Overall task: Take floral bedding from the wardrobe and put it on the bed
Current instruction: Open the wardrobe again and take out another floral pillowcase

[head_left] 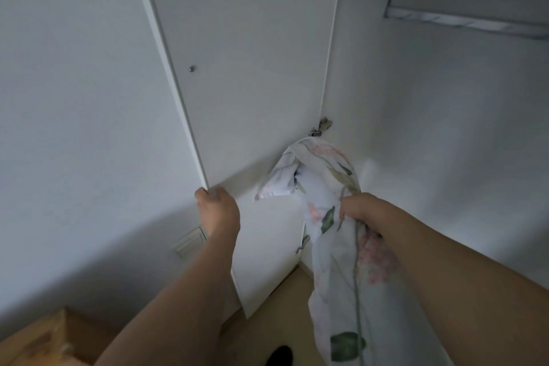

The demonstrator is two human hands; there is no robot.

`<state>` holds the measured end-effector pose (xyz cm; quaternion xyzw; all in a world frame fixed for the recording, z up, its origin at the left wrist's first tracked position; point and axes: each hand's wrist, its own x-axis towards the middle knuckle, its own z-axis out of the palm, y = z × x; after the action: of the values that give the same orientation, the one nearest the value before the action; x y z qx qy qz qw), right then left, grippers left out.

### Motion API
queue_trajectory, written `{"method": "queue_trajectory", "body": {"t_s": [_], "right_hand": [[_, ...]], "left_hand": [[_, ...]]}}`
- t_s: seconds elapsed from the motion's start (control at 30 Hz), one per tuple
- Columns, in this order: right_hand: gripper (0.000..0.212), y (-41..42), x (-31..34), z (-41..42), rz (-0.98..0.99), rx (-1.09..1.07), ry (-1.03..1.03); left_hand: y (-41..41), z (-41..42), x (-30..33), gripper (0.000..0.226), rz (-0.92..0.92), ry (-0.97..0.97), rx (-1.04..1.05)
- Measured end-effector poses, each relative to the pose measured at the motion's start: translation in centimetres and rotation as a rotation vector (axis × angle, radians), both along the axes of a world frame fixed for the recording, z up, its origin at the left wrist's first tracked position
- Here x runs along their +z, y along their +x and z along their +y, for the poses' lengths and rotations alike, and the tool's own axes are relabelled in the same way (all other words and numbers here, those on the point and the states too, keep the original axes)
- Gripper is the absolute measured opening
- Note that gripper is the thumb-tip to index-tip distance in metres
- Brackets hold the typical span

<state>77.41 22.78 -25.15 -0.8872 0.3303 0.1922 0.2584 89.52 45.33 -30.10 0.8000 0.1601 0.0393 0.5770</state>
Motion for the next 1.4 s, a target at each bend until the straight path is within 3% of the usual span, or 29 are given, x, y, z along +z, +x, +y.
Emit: {"method": "queue_trajectory", "body": {"t_s": [0.07, 0.17, 0.33, 0.53, 0.67, 0.77, 0.87, 0.93, 1.03, 1.13, 1.4], "right_hand": [[0.05, -0.9, -0.1, -0.2, -0.023, -0.076, 0.049], [0.052, -2.8, -0.6, -0.6, -0.054, -0.22, 0.102], [0.05, -6.6, -1.2, -1.9, -0.102, -0.424, 0.187], [0.062, -11.7, -1.1, -3.7, -0.134, -0.559, 0.207], [0.067, -15.6, -0.4, -5.6, -0.175, -0.665, 0.205], [0.061, -18.3, -0.2, -7.3, -0.206, -0.772, 0.221], [0.055, -20.4, -0.2, -8.6, -0.222, -0.878, 0.226], [0.053, -21.4, -0.3, -9.4, -0.238, -0.925, 0.206], [0.057, -22.2, -0.4, -10.8, -0.197, -0.931, 0.148], [0.046, -22.5, 0.1, -12.1, -0.17, -0.912, 0.113], [0.035, -21.2, -1.3, -14.5, -0.141, -0.88, 0.112]], "left_hand": [[-0.8, 0.5, -0.8, 0.02, -0.061, 0.043, -0.058], [-3.6, 1.1, -1.8, 0.029, -0.196, 0.168, -0.142], [-9.0, 1.0, -2.9, 0.038, -0.43, 0.309, -0.462], [-12.8, -5.0, -1.4, 0.042, -0.712, 0.642, -0.8], [-15.2, -10.3, -0.2, 0.044, -0.87, 0.634, -0.93], [-15.4, -14.0, -0.1, 0.018, -1.043, 0.534, -0.991], [-15.0, -18.2, 1.0, 0.075, -1.103, 0.526, -1.049], [-14.9, -20.7, 2.0, 0.097, -1.122, 0.595, -1.108], [-14.4, -23.5, 2.2, 0.097, -1.151, 0.666, -1.158], [-14.3, -25.9, 2.0, 0.097, -1.119, 0.681, -1.186], [-14.5, -31.5, 1.7, 0.092, -1.024, 0.576, -1.202]]}}
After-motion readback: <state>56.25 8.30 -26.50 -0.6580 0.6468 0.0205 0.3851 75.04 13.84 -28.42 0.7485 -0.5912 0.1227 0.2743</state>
